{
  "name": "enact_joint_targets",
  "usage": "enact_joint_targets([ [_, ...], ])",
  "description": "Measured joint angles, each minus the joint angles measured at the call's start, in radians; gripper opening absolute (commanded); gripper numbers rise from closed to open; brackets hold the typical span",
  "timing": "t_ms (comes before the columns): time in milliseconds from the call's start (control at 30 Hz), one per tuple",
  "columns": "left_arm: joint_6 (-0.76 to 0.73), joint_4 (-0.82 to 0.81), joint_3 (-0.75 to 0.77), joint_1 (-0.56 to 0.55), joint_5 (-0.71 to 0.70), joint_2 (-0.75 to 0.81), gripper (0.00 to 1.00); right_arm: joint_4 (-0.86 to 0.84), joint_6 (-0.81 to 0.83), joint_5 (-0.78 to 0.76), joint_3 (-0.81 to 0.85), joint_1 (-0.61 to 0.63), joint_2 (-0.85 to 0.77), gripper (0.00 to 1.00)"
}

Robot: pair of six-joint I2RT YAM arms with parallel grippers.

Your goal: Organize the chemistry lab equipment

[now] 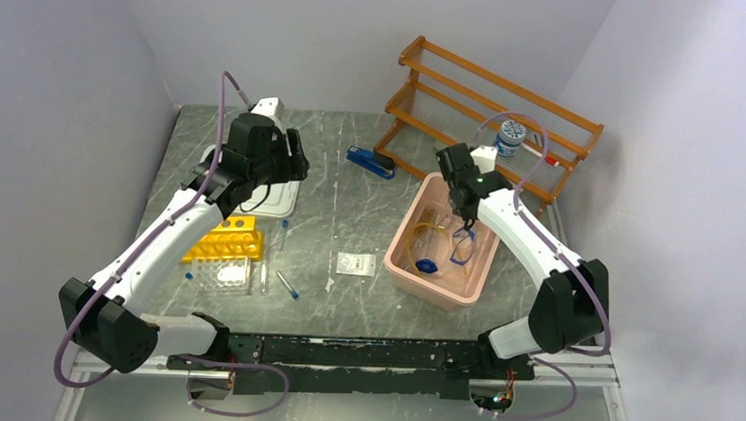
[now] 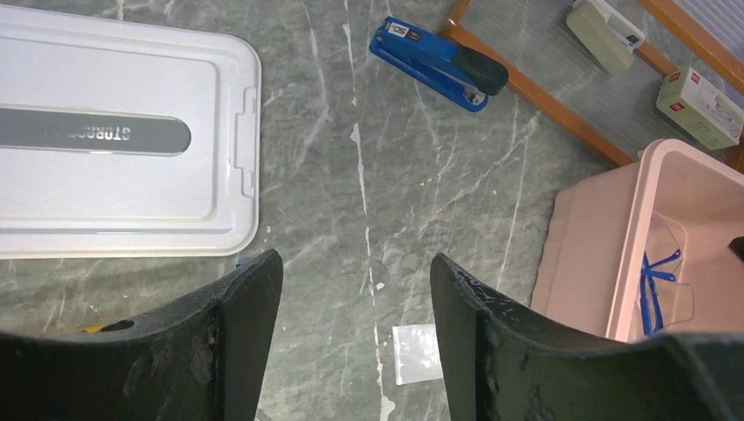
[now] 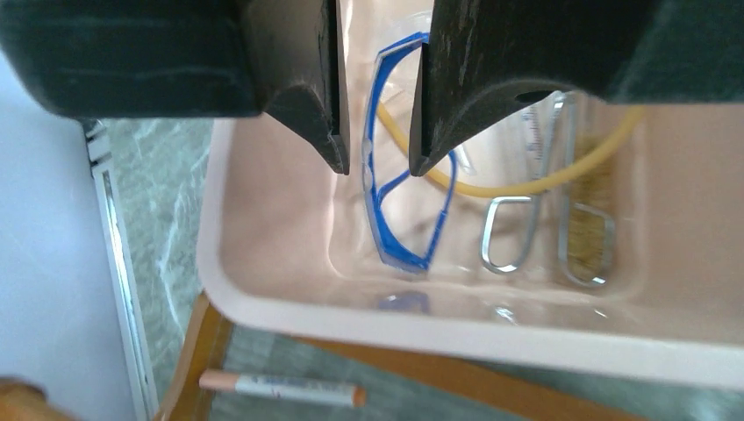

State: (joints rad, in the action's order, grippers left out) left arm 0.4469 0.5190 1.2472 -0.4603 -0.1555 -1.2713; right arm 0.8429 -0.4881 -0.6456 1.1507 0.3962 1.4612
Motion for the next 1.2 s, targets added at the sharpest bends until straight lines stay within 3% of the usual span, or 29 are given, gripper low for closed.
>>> enact_joint_targets([
  [300, 0.025, -0.004, -0.065, 0.0, 0.042, -0.005, 0.69, -0.05, 0.087, 0.214, 0.097, -0.001, -0.093, 0.37],
  [500, 0.061, -0.021, -0.145, 0.0, 0.102, -0.011, 0.84, -0.081, 0.112, 0.389, 0.094, 0.018, -0.088, 0.41],
  [867, 0.142, -0.101, -0.345, 0.0, 0.274, -0.104, 0.71, -0.239, 0.174, 0.423, 0.095, 0.38, -0.094, 0.61],
  [967, 0.162, -0.098, -0.351, 0.0, 0.249, -0.1, 0.7, -0.269, 0.219, 0.449, 0.106, 0.433, -0.051, 0.67],
  [1200, 0.223, -0.058, -0.351, 0.0, 0.088, 0.005, 0.71, -0.258, 0.309, 0.537, 0.214, 0.491, 0.245, 0.71],
])
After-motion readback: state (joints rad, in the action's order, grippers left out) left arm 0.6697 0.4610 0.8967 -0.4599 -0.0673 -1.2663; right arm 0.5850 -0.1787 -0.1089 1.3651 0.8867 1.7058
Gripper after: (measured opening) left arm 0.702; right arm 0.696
